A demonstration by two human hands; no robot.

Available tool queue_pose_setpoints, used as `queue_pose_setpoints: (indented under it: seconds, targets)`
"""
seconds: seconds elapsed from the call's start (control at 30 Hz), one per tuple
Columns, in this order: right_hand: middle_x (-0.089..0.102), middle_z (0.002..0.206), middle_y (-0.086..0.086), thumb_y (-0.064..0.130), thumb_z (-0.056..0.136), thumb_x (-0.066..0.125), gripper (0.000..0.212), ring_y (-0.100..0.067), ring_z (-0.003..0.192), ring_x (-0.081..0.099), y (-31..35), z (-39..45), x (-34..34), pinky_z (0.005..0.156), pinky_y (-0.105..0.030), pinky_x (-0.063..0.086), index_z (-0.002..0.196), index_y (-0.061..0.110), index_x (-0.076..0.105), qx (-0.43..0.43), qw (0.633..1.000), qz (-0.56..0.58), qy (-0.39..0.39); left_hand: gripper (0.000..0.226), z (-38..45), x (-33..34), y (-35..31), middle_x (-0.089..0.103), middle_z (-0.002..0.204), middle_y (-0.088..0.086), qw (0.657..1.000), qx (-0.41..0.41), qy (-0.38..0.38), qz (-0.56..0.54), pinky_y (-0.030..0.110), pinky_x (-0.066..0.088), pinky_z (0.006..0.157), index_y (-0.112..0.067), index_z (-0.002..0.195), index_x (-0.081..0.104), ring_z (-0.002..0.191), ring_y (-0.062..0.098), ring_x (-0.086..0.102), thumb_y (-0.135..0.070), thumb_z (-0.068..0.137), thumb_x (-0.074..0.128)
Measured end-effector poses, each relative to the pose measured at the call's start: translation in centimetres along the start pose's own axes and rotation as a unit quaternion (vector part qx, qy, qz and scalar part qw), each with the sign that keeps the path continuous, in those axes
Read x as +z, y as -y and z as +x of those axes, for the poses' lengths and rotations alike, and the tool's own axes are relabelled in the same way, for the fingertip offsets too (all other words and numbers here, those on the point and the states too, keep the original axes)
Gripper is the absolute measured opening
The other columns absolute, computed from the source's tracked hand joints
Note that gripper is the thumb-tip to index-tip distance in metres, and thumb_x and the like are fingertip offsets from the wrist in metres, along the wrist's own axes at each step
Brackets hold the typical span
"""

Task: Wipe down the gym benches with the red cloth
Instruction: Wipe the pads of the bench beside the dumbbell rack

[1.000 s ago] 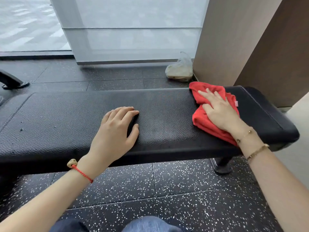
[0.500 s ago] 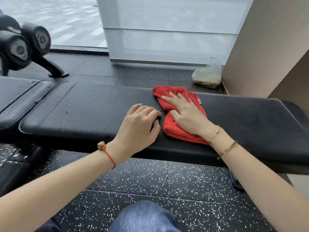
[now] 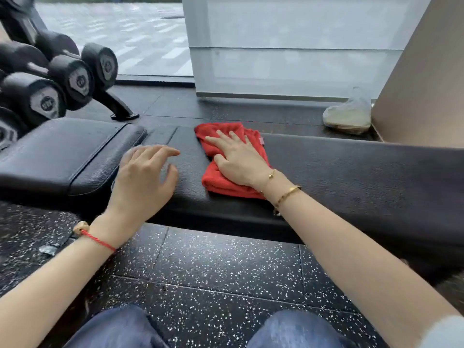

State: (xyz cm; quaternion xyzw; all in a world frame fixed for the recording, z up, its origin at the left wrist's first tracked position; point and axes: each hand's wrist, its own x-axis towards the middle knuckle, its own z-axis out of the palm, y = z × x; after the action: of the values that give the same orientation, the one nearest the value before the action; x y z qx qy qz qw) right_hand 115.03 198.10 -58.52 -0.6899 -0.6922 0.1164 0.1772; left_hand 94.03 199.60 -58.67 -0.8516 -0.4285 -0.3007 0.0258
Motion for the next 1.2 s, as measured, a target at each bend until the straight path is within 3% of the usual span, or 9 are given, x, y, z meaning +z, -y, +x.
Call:
queue_pose_setpoints:
  seconds: [0.17, 0.3, 0.5, 0.6, 0.83, 1.0, 1.2]
  targets:
    - [0.014, 0.162, 0.005, 0.027, 0.096, 0.037, 0.053, -0.02, 0.15, 0.006, 5.7, -0.3, 2.7, 0.122, -0.042, -0.003, 0.149, 0.034, 0.029, -0.058, 0.998, 0.0, 0.008, 0.035, 0.2, -0.3, 4.8, 0.068, 0.119, 0.007, 0.999, -0.033, 0.023, -0.031, 0.049, 0.039, 0.107, -0.012, 0.115, 0.066, 0.117, 0.03, 0.059, -0.023, 0.088, 0.045]
    - [0.018, 0.16, 0.011, 0.027, 0.094, 0.039, 0.053, -0.014, 0.15, 0.008, 5.3, -4.2, 2.7, 0.122, -0.04, 0.001, 0.146, 0.038, 0.032, -0.091, 0.996, 0.003, -0.006, 0.036, 0.3, 0.4, 6.2, 0.066, 0.121, 0.005, 0.997, -0.032, 0.029, -0.062, 0.049, 0.038, 0.107, -0.014, 0.117, 0.064, 0.118, 0.028, 0.058, -0.022, 0.089, 0.043]
    - [0.021, 0.16, 0.009, 0.026, 0.096, 0.038, 0.05, -0.015, 0.149, 0.012, 1.6, -2.8, 0.9, 0.118, -0.033, -0.007, 0.144, 0.038, 0.035, 0.01, 0.999, 0.001, -0.031, 0.035, -0.1, 1.3, 7.3, 0.064, 0.122, 0.001, 0.996, -0.024, 0.03, -0.086, 0.044, 0.038, 0.106, -0.015, 0.116, 0.064, 0.119, 0.022, 0.055, -0.024, 0.091, 0.041]
    - [0.014, 0.162, 0.003, 0.027, 0.098, 0.035, 0.051, -0.021, 0.15, 0.008, 1.9, 1.5, 0.8, 0.122, -0.043, -0.002, 0.148, 0.035, 0.03, 0.072, 0.997, -0.01, -0.023, 0.035, -0.2, 1.4, 7.2, 0.063, 0.123, 0.002, 0.995, -0.026, 0.028, -0.09, 0.043, 0.039, 0.106, -0.013, 0.117, 0.064, 0.119, 0.023, 0.054, -0.022, 0.091, 0.042]
    - [0.013, 0.162, -0.001, 0.031, 0.096, 0.036, 0.056, -0.024, 0.149, 0.008, 8.4, 2.0, 4.6, 0.122, -0.046, 0.0, 0.15, 0.033, 0.024, 0.017, 0.998, -0.031, -0.046, 0.036, -0.3, 1.4, 7.1, 0.063, 0.124, 0.006, 0.993, -0.029, 0.025, -0.108, 0.045, 0.039, 0.108, -0.009, 0.118, 0.064, 0.121, 0.026, 0.052, -0.017, 0.091, 0.042]
    - [0.015, 0.162, 0.004, 0.03, 0.096, 0.038, 0.056, -0.019, 0.15, 0.009, 7.3, -0.6, 4.2, 0.122, -0.04, 0.001, 0.15, 0.036, 0.025, -0.026, 0.998, -0.03, -0.038, 0.036, -0.4, 1.4, 7.2, 0.062, 0.124, 0.007, 0.993, -0.026, 0.029, -0.108, 0.045, 0.039, 0.108, -0.008, 0.119, 0.064, 0.122, 0.026, 0.052, -0.017, 0.091, 0.042]
    - [0.012, 0.162, 0.001, 0.031, 0.098, 0.035, 0.053, -0.022, 0.15, 0.008, 4.1, 3.4, 2.2, 0.121, -0.044, -0.001, 0.15, 0.032, 0.025, 0.082, 0.995, -0.033, -0.036, 0.036, -0.5, 1.4, 7.1, 0.062, 0.125, 0.007, 0.993, -0.026, 0.028, -0.109, 0.046, 0.04, 0.107, -0.008, 0.119, 0.064, 0.122, 0.027, 0.051, -0.017, 0.092, 0.043]
